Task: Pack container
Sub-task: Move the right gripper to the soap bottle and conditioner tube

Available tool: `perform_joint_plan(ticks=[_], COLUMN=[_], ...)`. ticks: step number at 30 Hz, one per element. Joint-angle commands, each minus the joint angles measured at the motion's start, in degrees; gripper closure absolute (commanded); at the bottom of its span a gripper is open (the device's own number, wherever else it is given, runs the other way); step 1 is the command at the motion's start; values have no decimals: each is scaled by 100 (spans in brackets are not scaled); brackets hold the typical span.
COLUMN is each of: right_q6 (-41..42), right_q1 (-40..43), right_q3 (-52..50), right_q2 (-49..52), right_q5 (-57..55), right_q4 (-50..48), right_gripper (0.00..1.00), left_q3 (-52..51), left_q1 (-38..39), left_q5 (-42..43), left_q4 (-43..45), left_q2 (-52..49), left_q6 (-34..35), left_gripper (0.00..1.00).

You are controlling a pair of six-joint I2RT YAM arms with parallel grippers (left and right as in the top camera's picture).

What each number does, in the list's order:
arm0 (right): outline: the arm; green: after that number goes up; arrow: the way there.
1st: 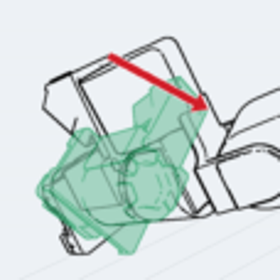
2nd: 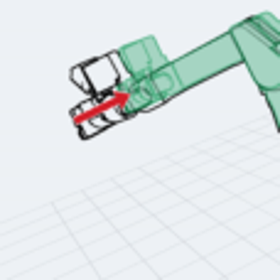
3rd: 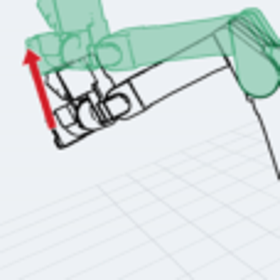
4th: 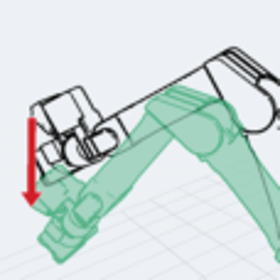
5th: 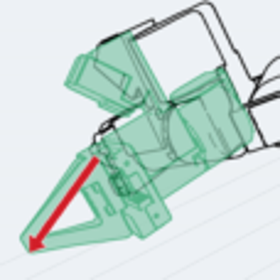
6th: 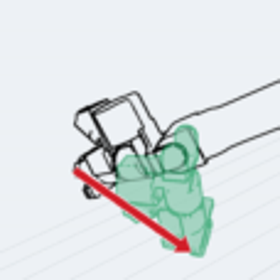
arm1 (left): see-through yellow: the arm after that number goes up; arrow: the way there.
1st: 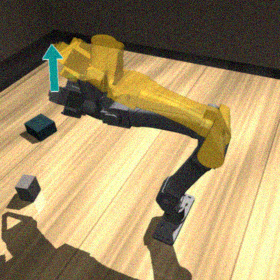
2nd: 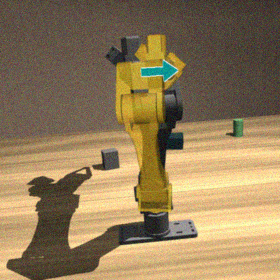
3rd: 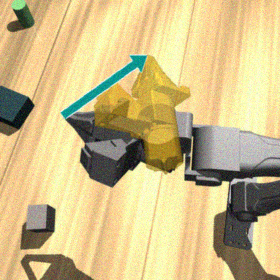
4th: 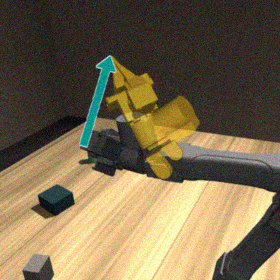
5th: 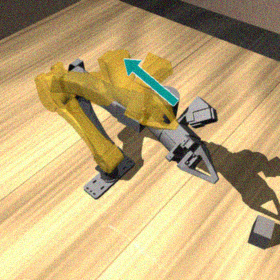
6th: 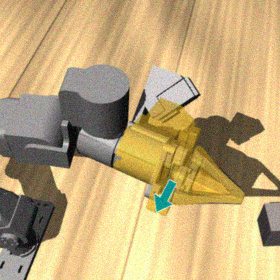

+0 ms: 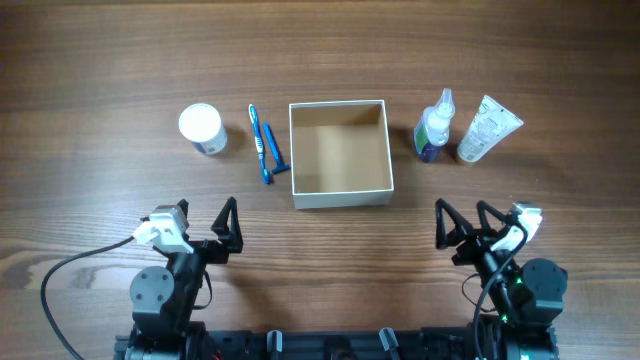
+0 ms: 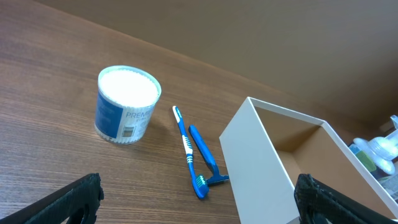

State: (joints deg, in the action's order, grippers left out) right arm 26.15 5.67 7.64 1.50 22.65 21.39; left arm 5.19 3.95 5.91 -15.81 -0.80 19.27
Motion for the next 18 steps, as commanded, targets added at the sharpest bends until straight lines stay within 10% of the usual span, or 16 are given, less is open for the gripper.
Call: perform_joint_plan(ticks=[1,18], right_q6=[94,-1768], right_q1=[-7,-297], right_q3=[581,7313], right_q2=[55,6122], right_q5=[573,-319], right_q4=[131,3644], right_gripper=[0,0], left_q3=[-33,-33], left_q1=[-48,-48], left_q5=[-15,-15], left_q4=[20,20], left_q2=[31,31], left_q6=[52,52], left_gripper=[0,0])
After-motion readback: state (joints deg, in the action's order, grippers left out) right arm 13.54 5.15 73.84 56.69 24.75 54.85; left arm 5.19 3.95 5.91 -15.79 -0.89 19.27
